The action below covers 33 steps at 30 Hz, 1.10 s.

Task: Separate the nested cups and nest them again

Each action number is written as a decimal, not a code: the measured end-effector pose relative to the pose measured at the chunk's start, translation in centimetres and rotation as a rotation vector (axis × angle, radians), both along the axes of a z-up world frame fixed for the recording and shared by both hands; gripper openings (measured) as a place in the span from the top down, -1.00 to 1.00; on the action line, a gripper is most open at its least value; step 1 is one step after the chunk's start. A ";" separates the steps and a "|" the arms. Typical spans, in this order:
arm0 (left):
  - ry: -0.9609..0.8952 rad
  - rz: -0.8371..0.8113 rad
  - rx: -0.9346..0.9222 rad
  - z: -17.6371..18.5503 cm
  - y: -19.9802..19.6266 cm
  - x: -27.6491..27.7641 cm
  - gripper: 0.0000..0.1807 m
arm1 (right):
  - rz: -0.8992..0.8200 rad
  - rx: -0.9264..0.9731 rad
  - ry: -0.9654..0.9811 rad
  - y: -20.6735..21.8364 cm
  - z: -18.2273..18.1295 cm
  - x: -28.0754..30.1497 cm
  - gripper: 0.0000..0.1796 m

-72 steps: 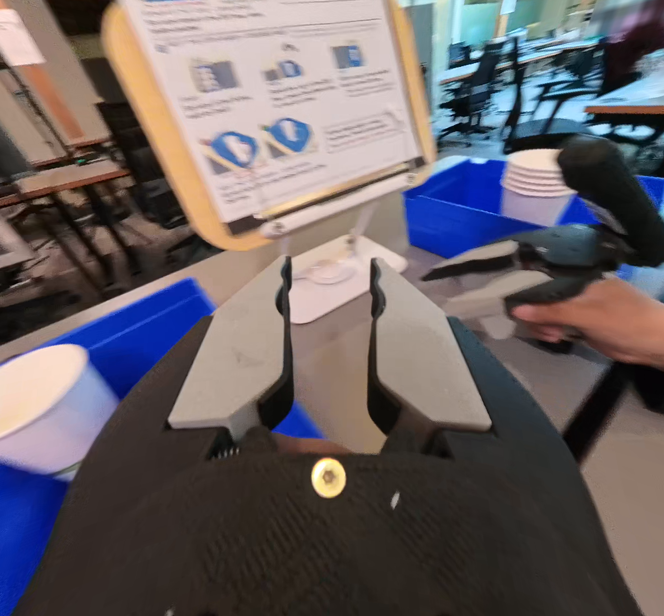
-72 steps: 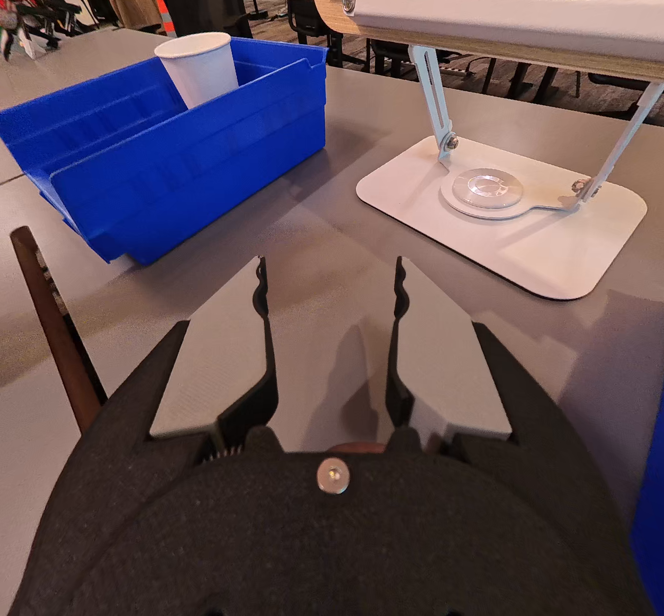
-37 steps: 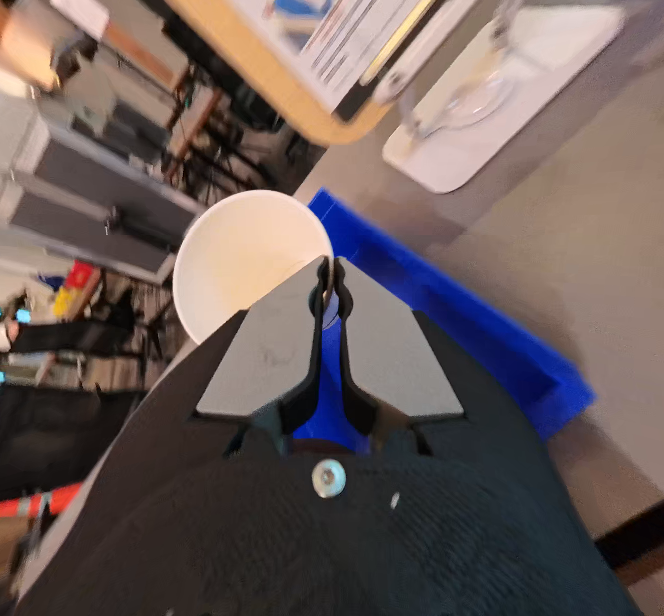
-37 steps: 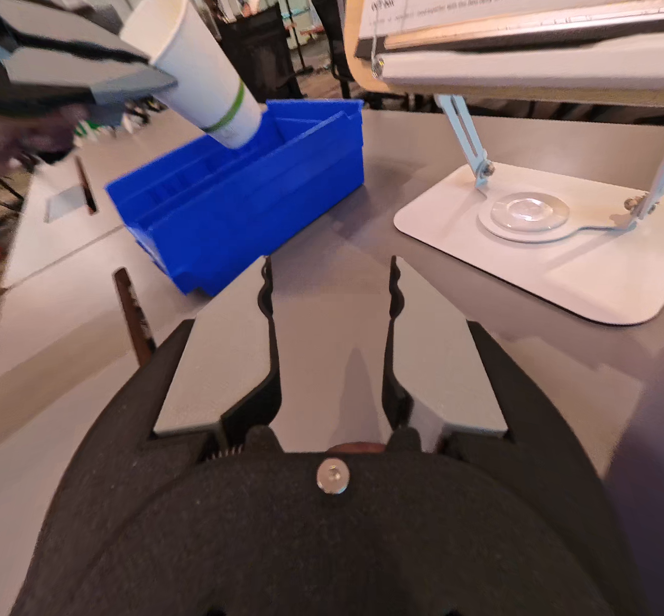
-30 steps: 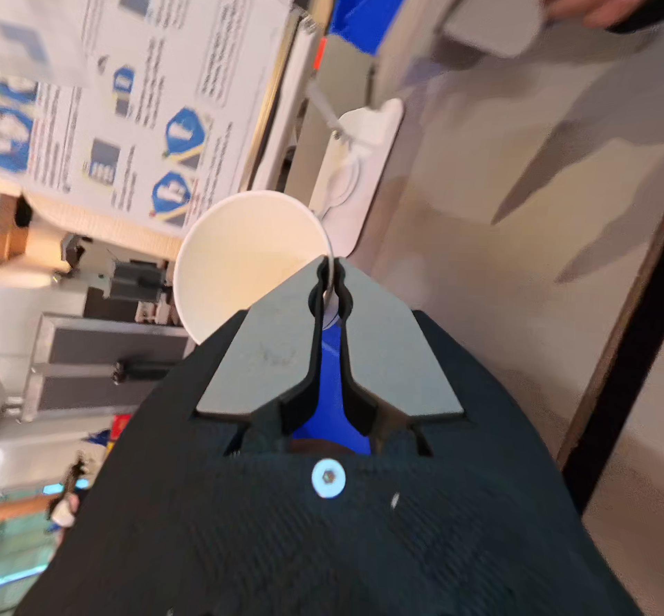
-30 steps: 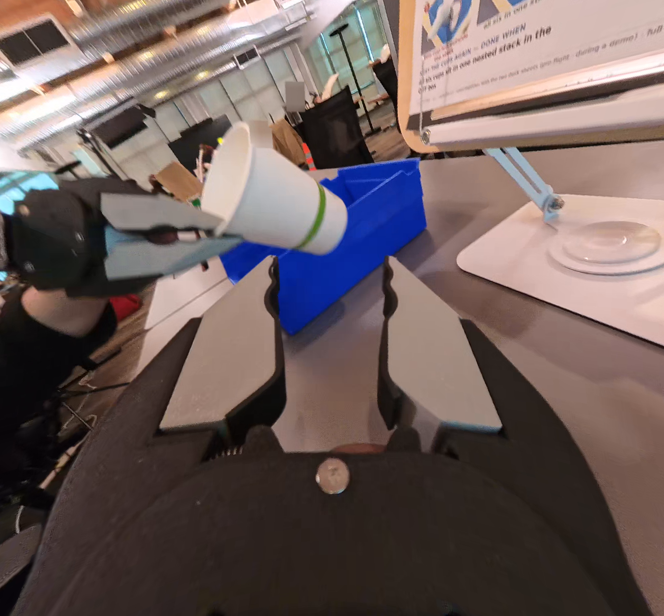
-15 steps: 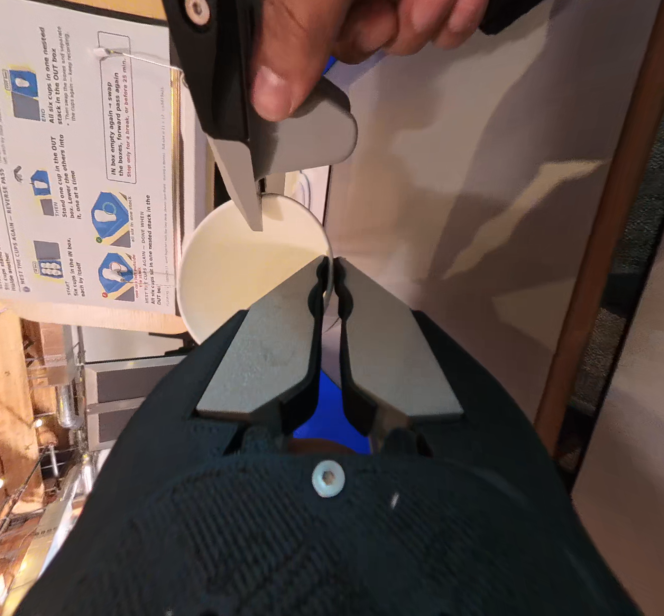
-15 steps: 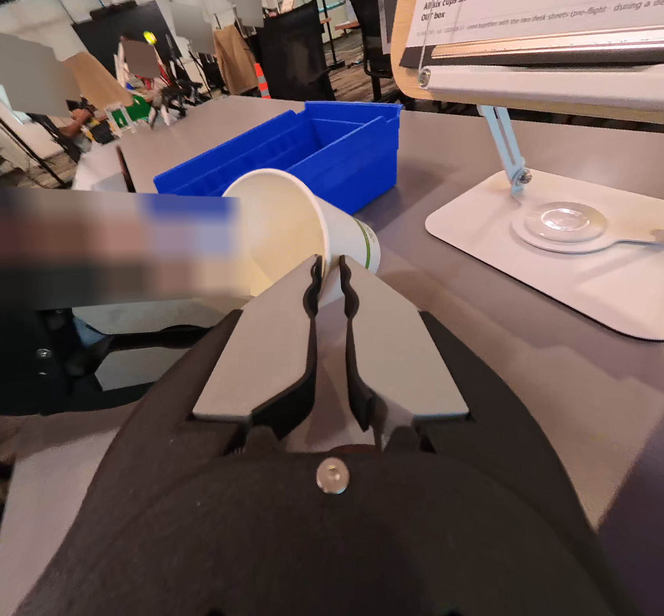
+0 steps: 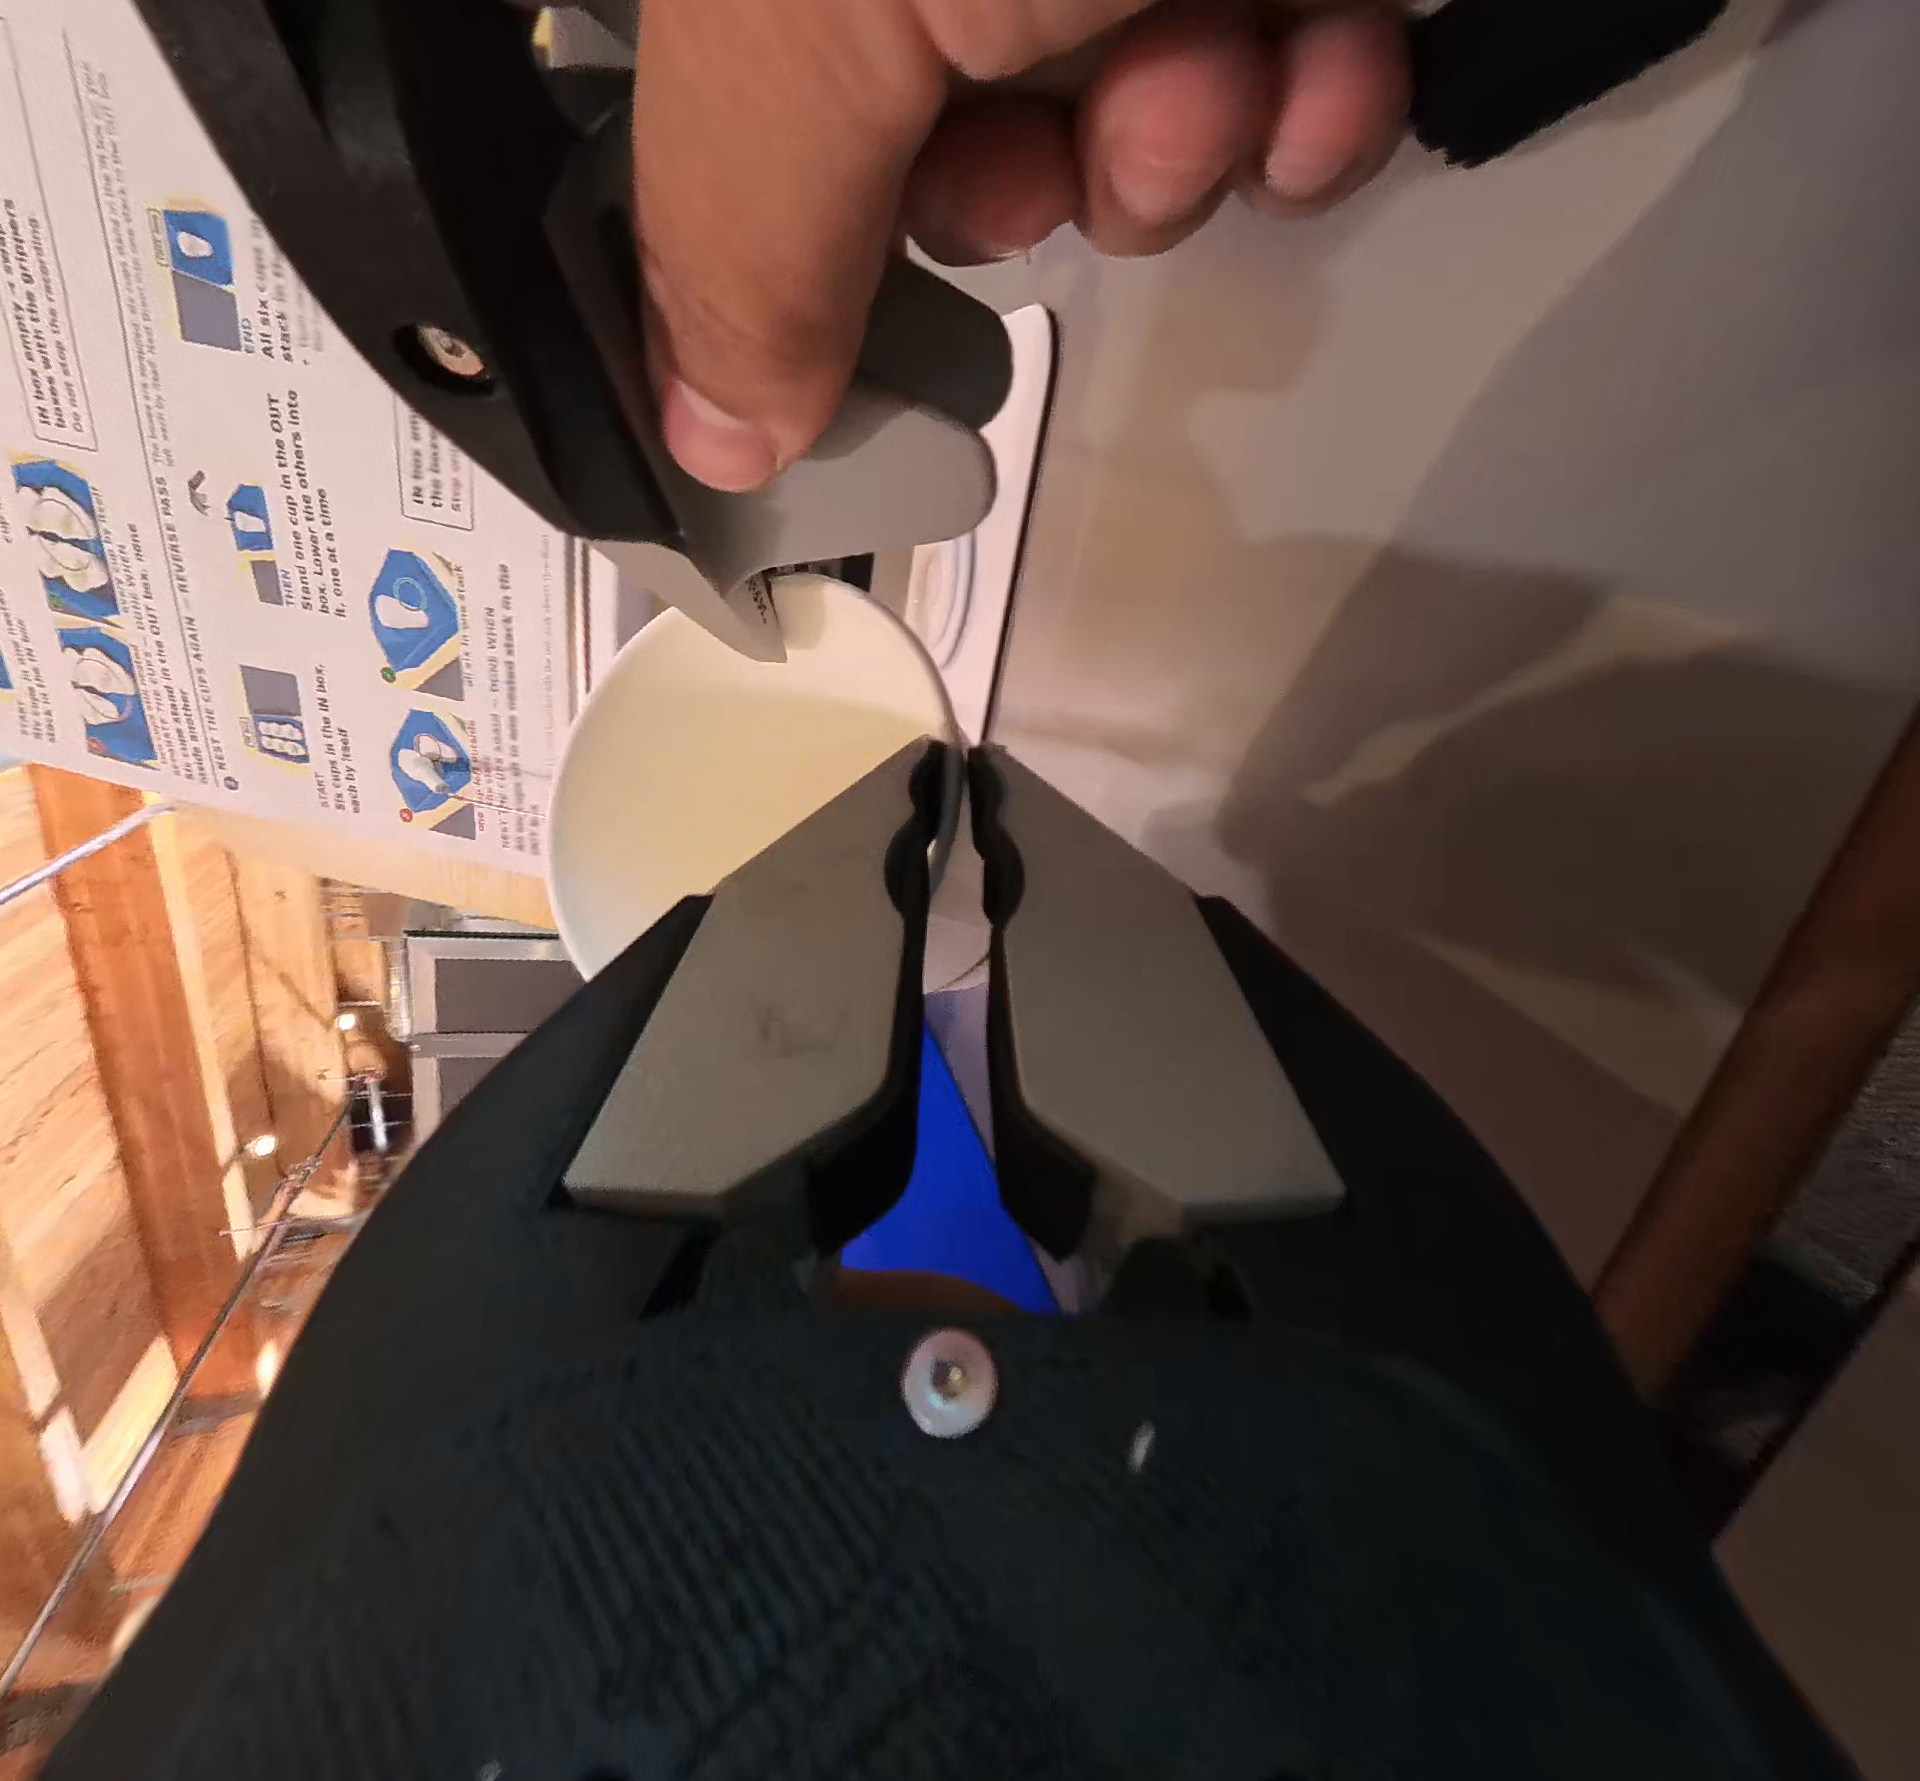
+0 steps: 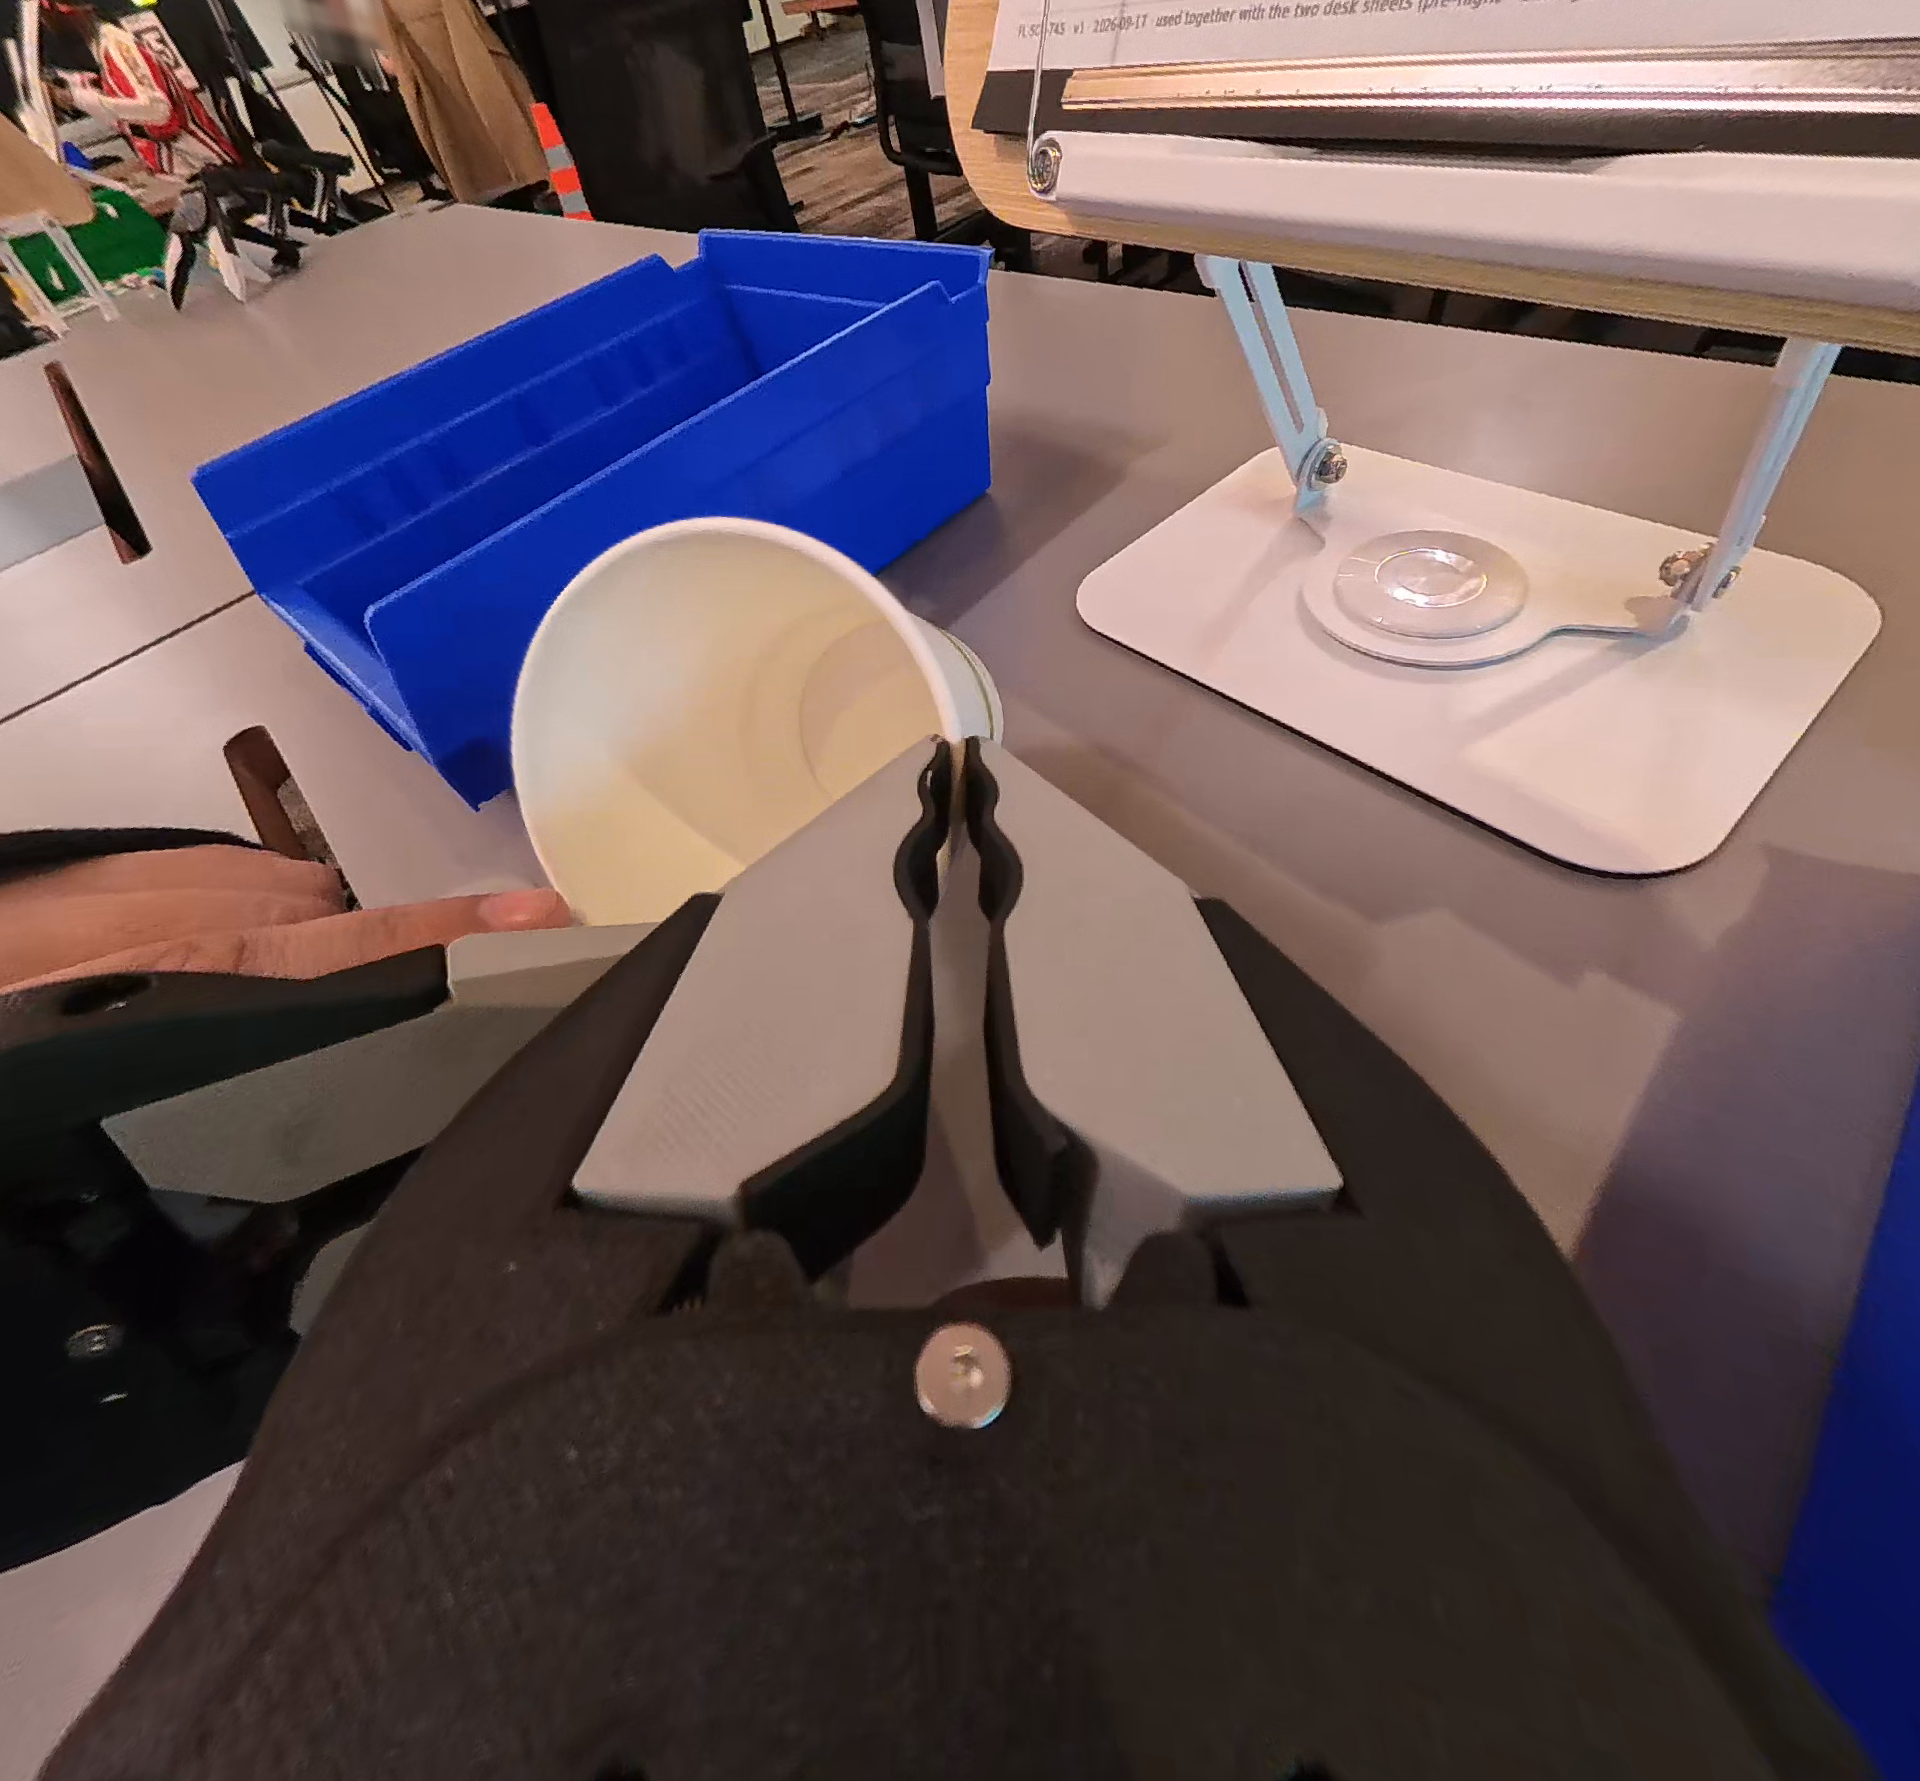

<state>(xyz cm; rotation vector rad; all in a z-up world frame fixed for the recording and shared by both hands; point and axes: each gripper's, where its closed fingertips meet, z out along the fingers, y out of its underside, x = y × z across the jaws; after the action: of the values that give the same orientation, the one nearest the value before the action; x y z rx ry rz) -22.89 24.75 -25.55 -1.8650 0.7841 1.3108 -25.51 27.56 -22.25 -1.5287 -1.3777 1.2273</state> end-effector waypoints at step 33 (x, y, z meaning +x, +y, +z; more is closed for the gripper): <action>-0.615 -0.281 0.464 3.6 -4.3 3.4 0.49 | -0.147 0.058 0.080 2.8 2.9 1.6 1.00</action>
<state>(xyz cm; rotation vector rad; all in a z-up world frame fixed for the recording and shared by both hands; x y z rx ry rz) -19.53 20.46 -21.94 -1.5730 0.3539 0.6119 -23.87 30.31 -19.34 -1.4958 -1.2169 1.1363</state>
